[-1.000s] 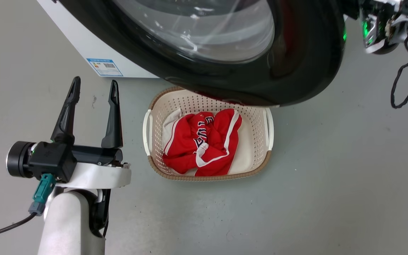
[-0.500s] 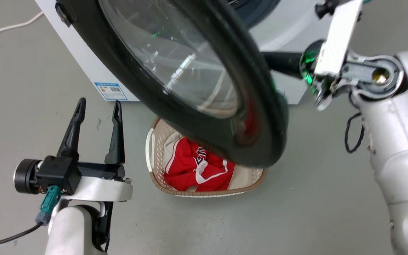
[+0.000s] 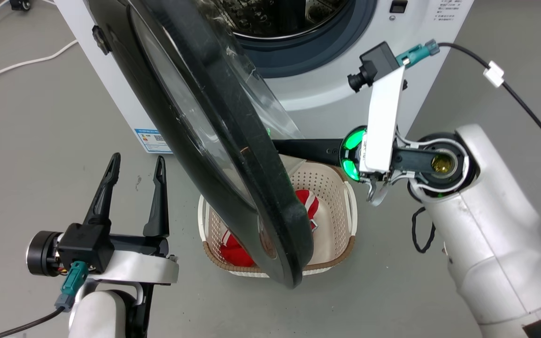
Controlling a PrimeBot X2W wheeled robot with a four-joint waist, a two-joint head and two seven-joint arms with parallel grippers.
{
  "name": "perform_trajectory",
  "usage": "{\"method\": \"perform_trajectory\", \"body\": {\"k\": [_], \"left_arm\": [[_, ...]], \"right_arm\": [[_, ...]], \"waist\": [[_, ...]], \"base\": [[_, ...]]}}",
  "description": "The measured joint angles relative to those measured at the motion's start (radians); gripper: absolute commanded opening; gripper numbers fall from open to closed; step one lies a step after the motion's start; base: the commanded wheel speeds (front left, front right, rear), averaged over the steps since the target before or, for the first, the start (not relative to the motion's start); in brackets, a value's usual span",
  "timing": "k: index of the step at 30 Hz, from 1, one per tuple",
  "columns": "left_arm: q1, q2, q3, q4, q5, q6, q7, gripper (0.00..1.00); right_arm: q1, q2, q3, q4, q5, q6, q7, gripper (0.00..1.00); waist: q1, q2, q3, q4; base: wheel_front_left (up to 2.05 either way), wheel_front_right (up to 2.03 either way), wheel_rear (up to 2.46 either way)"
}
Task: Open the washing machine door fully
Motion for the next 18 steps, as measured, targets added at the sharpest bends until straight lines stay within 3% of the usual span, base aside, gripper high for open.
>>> {"method": "perform_trajectory", "body": {"k": [5, 18], "left_arm": [[0.012, -0.001, -0.001, 0.009, -0.006, 0.004, 0.000, 1.00], [0.049, -0.002, 0.002, 0.022, -0.013, 0.015, 0.000, 1.00]], "right_arm": [[0.053, 0.008, 0.000, -0.036, -0.024, 0.000, -0.087, 0.00], [0.260, 0.007, -0.229, -0.013, -0.188, 0.000, -0.694, 0.00]], "waist": [[0.0000, 0.0000, -0.017, 0.001], [0.0001, 0.0000, -0.074, -0.011]], "base": [[0.00, 0.00, 0.00], [0.00, 0.00, 0.00]]}}
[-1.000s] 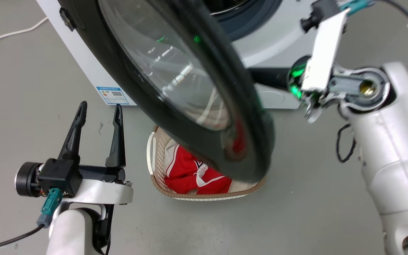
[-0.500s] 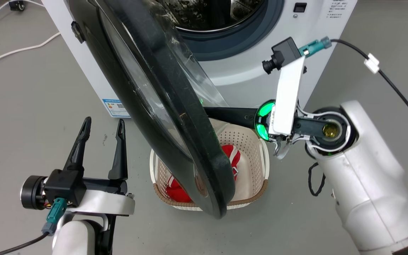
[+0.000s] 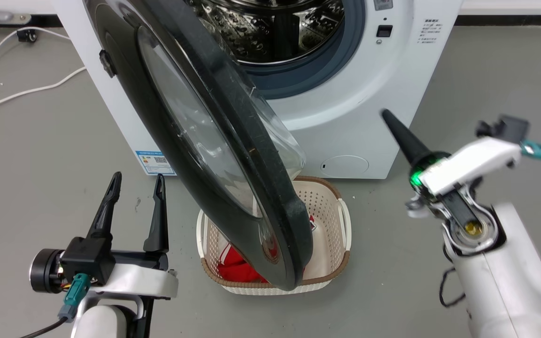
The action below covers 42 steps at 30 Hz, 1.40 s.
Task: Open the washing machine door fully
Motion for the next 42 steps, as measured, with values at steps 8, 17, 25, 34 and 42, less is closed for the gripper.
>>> {"method": "perform_trajectory", "body": {"k": [8, 17, 25, 34, 42], "left_arm": [[0.017, 0.000, 0.013, 0.002, 0.001, 0.003, 0.000, 1.00], [0.032, 0.000, 0.030, -0.002, 0.007, 0.004, 0.000, 1.00], [0.032, 0.000, 0.038, -0.007, 0.010, 0.004, 0.000, 1.00], [0.034, 0.000, 0.036, -0.011, 0.017, 0.004, 0.000, 1.00], [0.040, 0.001, 0.037, -0.013, 0.021, 0.004, 0.000, 1.00]], "right_arm": [[0.179, -0.015, -0.107, -0.045, -0.110, 0.000, -0.278, 0.56], [0.295, -0.017, -0.135, -0.120, -0.446, 0.000, -0.486, 1.00], [0.348, -0.004, -0.212, -0.295, -0.959, 0.000, -0.517, 1.00], [0.486, 0.009, -0.233, -0.402, -1.206, 0.000, -0.519, 1.00], [0.531, 0.009, -0.227, -0.376, -1.159, 0.000, -0.519, 1.00]], "waist": [[0.0000, 0.0000, -0.024, -0.017], [0.0000, 0.0000, -0.040, -0.033], [0.0000, 0.0000, -0.043, -0.034], [0.0000, 0.0000, -0.051, -0.020], [0.0000, 0.0000, -0.054, -0.026]], "base": [[0.00, 0.00, 0.00], [0.00, 0.00, 0.00], [0.00, 0.00, 0.00], [0.00, 0.00, 0.00], [0.00, 0.00, 0.00]]}}
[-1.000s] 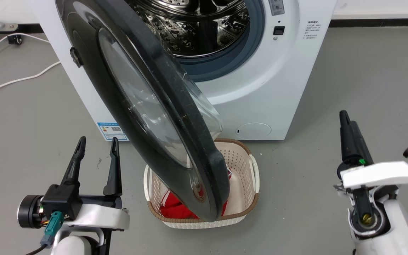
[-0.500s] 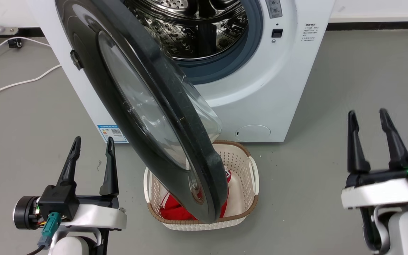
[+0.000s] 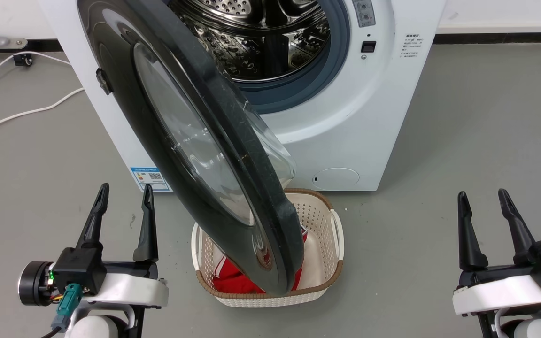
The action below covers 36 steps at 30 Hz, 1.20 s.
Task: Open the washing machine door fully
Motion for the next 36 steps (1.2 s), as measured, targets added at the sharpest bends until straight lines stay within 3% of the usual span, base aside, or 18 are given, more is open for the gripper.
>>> {"method": "perform_trajectory", "body": {"k": [7, 8, 9, 10, 23, 36], "left_arm": [[0.000, 0.003, -0.001, 0.001, 0.004, 0.000, 0.000, 1.00], [0.000, 0.004, -0.002, 0.002, 0.004, -0.001, 0.000, 0.80], [0.000, 0.004, -0.003, 0.002, 0.004, -0.001, 0.000, 0.35], [0.000, 0.004, -0.004, 0.002, 0.004, -0.001, 0.000, 0.00], [-0.021, 0.006, 0.008, -0.083, -0.016, 0.008, 0.000, 0.00], [-0.135, 0.002, -0.029, -0.499, 0.006, 0.035, 0.000, 0.00]], "right_arm": [[-0.002, 0.000, 0.008, 0.004, 0.024, 0.000, 0.000, 1.00], [-0.003, 0.000, 0.009, 0.004, 0.029, 0.000, 0.000, 1.00], [-0.003, 0.000, 0.009, 0.004, 0.030, 0.000, 0.000, 1.00], [-0.003, 0.000, 0.009, 0.004, 0.031, 0.000, 0.000, 1.00], [-0.005, 0.000, 0.010, 0.009, 0.045, 0.000, 0.000, 1.00], [-0.006, 0.000, 0.008, 0.027, 0.059, 0.000, 0.000, 1.00]], "waist": [[0.0000, 0.0000, 0.001, -0.004], [0.0000, 0.0000, 0.002, -0.005], [0.0000, 0.0000, 0.003, -0.005], [0.0000, 0.0000, 0.003, -0.006], [0.0000, 0.0000, 0.007, -0.002], [0.0000, 0.0000, 0.000, 0.002]], "base": [[0.00, 0.00, 0.00], [0.00, 0.00, 0.00], [0.00, 0.00, 0.00], [0.00, 0.00, 0.00], [0.00, 0.00, 0.00], [0.00, 0.00, 0.00]]}}
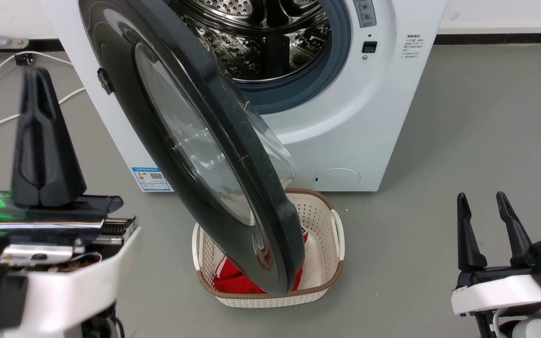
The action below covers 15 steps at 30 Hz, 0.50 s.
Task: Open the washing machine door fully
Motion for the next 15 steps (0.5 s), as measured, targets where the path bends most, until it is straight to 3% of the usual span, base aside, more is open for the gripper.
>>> {"method": "perform_trajectory", "body": {"k": [8, 15], "left_arm": [[-0.053, -0.001, -0.162, -0.150, -0.001, -0.030, -0.001, 0.00], [0.005, 0.008, -0.446, -0.055, -0.094, -0.055, 0.059, 0.00]], "right_arm": [[0.000, 0.000, 0.001, 0.012, 0.007, 0.000, 0.000, 1.00], [0.002, 0.000, 0.003, 0.025, 0.014, 0.000, 0.000, 1.00]], "waist": [[0.0000, 0.0000, -0.010, -0.003], [0.0000, 0.0000, -0.021, -0.003]], "base": [[0.00, 0.00, 0.00], [0.00, 0.00, 0.00]]}}
